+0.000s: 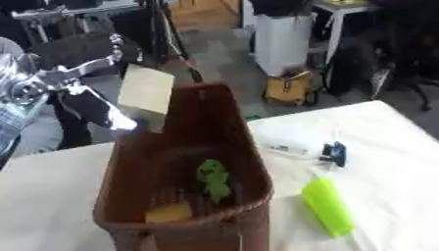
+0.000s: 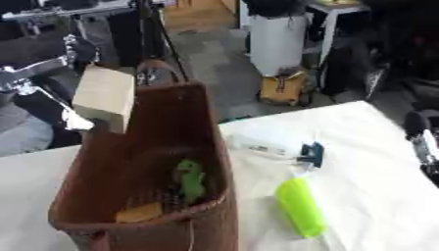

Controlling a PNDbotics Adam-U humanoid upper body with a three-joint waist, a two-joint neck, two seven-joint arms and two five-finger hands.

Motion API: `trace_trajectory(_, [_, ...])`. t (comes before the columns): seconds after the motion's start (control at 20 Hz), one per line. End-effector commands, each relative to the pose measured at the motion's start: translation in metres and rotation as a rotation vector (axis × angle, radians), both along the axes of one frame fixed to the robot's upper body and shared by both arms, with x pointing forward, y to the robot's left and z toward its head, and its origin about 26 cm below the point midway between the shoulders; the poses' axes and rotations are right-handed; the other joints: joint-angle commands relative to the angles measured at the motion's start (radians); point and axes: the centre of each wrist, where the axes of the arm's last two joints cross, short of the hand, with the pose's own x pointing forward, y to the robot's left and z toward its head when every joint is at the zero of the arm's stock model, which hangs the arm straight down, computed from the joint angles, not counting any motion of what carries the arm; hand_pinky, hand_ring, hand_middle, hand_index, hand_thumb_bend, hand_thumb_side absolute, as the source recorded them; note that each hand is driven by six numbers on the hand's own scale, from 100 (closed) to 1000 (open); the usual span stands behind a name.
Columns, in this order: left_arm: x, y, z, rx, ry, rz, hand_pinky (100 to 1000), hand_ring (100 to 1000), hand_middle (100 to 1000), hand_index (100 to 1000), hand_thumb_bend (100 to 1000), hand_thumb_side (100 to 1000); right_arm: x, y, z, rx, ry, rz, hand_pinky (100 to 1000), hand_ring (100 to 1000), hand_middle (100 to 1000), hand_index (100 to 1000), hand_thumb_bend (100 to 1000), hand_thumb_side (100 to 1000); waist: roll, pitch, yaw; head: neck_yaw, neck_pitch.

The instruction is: Pick up objects on the table and place them in the box.

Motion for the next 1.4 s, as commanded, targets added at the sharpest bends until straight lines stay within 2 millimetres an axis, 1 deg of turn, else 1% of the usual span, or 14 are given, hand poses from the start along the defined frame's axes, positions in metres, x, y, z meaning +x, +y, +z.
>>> trace_trajectory(0.05, [-0.004, 0.006, 0.011, 0.029, -0.018, 0.006, 545, 522, 558, 757, 632, 389, 0.000, -0.003, 0.008, -0.023, -0.017, -0.004, 537, 602, 713, 805, 355, 637, -0.007, -0.011, 0.002, -0.005, 0.008])
trace_trajectory(0.25, [-0.004, 0.006, 0.010, 0.038, -0.009, -0.007, 547, 525, 562, 757, 644, 392, 0.000, -0.003, 0.007, -0.025, -0.016, -0.005, 537, 602, 713, 805, 355, 637, -0.007, -0.010, 0.002, -0.011, 0.006])
trace_trajectory(0.3, [-0.004, 0.006, 0.009, 0.044, -0.007, -0.011, 594, 586, 606, 778, 730, 429, 0.000, -0.004, 0.007, -0.025, -0.016, -0.005, 537, 602, 713, 805, 354, 638, -0.007, -0.010, 0.003, -0.012, 0.005])
trace_trajectory(0.35, [-0.005, 0.006, 0.008, 0.069, -0.001, -0.023, 612, 604, 616, 781, 745, 435, 0.000, -0.004, 0.008, -0.026, -0.016, -0.005, 537, 602, 713, 805, 354, 638, -0.007, -0.010, 0.003, -0.014, 0.002])
trace_trajectory(0.4, [-0.005, 0.006, 0.007, 0.090, 0.004, -0.032, 644, 626, 632, 786, 806, 439, 0.000, -0.004, 0.008, -0.026, -0.016, -0.006, 537, 602, 714, 805, 355, 637, -0.007, -0.010, 0.004, -0.014, -0.001])
trace_trajectory(0.45, [-0.005, 0.006, 0.006, 0.112, 0.012, -0.039, 644, 626, 632, 786, 806, 439, 0.000, -0.004, 0.008, -0.027, -0.016, -0.006, 537, 602, 714, 805, 355, 637, -0.008, -0.010, 0.004, -0.015, -0.003])
trace_trajectory(0.5, [-0.005, 0.007, 0.006, 0.128, 0.018, -0.044, 661, 642, 642, 790, 859, 441, 0.000, -0.004, 0.008, -0.028, -0.016, -0.006, 537, 601, 714, 805, 355, 637, -0.008, -0.010, 0.004, -0.015, -0.005])
trace_trajectory(0.55, [-0.005, 0.007, 0.004, 0.148, 0.030, -0.048, 668, 649, 647, 791, 880, 445, 0.000, -0.004, 0.008, -0.028, -0.016, -0.006, 537, 602, 714, 805, 355, 637, -0.009, -0.009, 0.005, -0.014, -0.009])
trace_trajectory(0.75, [-0.005, 0.009, 0.003, 0.173, 0.050, -0.057, 672, 654, 652, 791, 882, 455, -0.001, -0.004, 0.008, -0.028, -0.016, -0.008, 537, 602, 714, 805, 355, 637, -0.011, -0.009, 0.006, -0.013, -0.013])
trace_trajectory(1.3, [-0.013, 0.014, 0.007, 0.133, 0.019, -0.083, 673, 656, 651, 790, 860, 469, -0.001, -0.005, 0.007, -0.025, -0.015, -0.011, 536, 601, 714, 805, 346, 638, -0.020, -0.009, 0.015, -0.015, -0.035])
trace_trajectory(1.35, [-0.014, 0.015, 0.007, 0.127, 0.013, -0.082, 677, 666, 657, 791, 905, 477, -0.001, -0.005, 0.007, -0.025, -0.015, -0.011, 536, 601, 714, 805, 345, 637, -0.021, -0.008, 0.016, -0.014, -0.037])
trace_trajectory(1.4, [-0.015, 0.016, 0.007, 0.123, 0.009, -0.080, 677, 666, 657, 791, 905, 477, -0.001, -0.005, 0.007, -0.024, -0.016, -0.011, 536, 601, 714, 805, 345, 637, -0.021, -0.008, 0.016, -0.013, -0.038])
